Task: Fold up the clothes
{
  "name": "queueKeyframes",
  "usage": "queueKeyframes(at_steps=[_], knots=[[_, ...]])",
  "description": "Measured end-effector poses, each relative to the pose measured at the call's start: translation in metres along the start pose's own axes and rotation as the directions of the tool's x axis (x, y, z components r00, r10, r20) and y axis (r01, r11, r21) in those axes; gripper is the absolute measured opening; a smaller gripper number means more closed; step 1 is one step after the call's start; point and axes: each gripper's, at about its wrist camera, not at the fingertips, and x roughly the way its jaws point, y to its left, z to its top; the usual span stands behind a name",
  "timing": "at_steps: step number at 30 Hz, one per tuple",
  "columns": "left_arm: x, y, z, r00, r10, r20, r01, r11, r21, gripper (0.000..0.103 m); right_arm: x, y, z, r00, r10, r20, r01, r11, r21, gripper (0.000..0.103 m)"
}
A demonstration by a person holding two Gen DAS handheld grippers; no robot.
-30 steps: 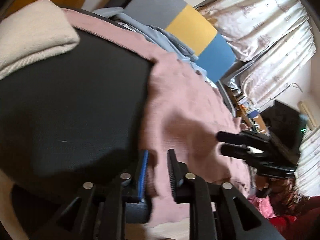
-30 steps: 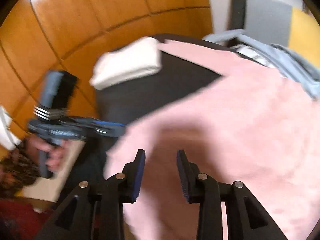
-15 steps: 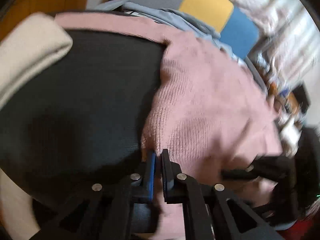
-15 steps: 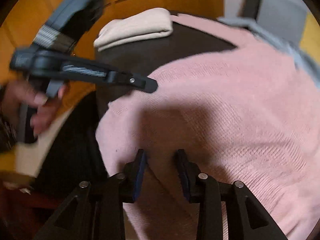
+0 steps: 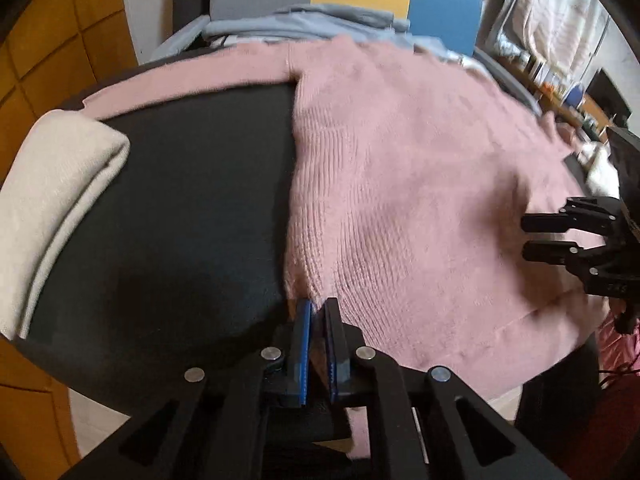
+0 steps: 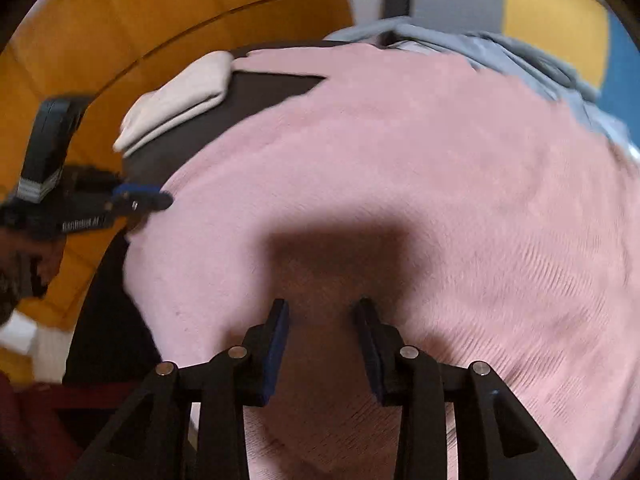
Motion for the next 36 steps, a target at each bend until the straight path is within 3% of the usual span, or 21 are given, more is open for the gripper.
queueKeyframes(at_steps=[3,5,7,9,13,20,23,26,32,36], knots=[[-0.014,-0.014,0.005,0.991,-0.063,0.118,0.061,0.998,0.025,0.009,-0.004,-0.003,0.043,0.999,0.005,0.047,-0.003,0.999,-0.041,0.037],[-0.009,-0.028,0.008,0.987,-0.057,0.149,0.049,0.997,0.056,0.009,0.007,-0.008,0.082,0.998,0.026,0.06,-0.024,0.999,-0.026,0.033],[0.009,-0.035,0.009,0.992,0.002,0.128,-0.013,0.996,0.083,0.009,0.026,-0.011,0.105,0.998,0.033,0.049,-0.032,0.999,-0.019,0.017],[0.029,-0.031,0.009,0.997,0.031,0.07,-0.035,0.998,0.053,0.009,0.046,-0.012,0.121,0.999,0.041,0.033,-0.04,0.999,-0.026,0.016],[0.025,-0.012,-0.009,0.997,-0.034,0.071,0.037,0.998,-0.042,0.011,0.092,-0.009,0.149,0.999,-0.048,0.012,0.049,0.994,-0.099,0.016],[0.018,0.015,-0.034,0.984,-0.145,0.099,0.161,0.97,-0.182,0.009,0.143,-0.043,0.191,0.999,-0.047,-0.005,0.047,0.999,0.003,0.012],[0.017,0.015,-0.038,0.984,-0.142,0.108,0.16,0.971,-0.18,0.009,0.156,-0.041,0.202,0.997,-0.077,-0.001,0.077,0.997,0.021,0.012],[0.011,0.02,-0.035,0.982,-0.168,0.089,0.183,0.962,-0.202,0.009,0.144,-0.04,0.2,0.998,-0.064,0.02,0.064,0.998,0.022,0.012],[0.008,0.027,-0.009,0.974,-0.163,0.155,0.192,0.962,-0.196,0.01,0.117,-0.043,0.183,0.995,-0.086,0.049,0.086,0.996,0.017,0.016],[0.021,0.012,-0.004,0.99,-0.077,0.114,0.095,0.983,-0.157,0.01,0.121,-0.052,0.179,0.992,-0.117,0.053,0.115,0.993,0.032,0.016]])
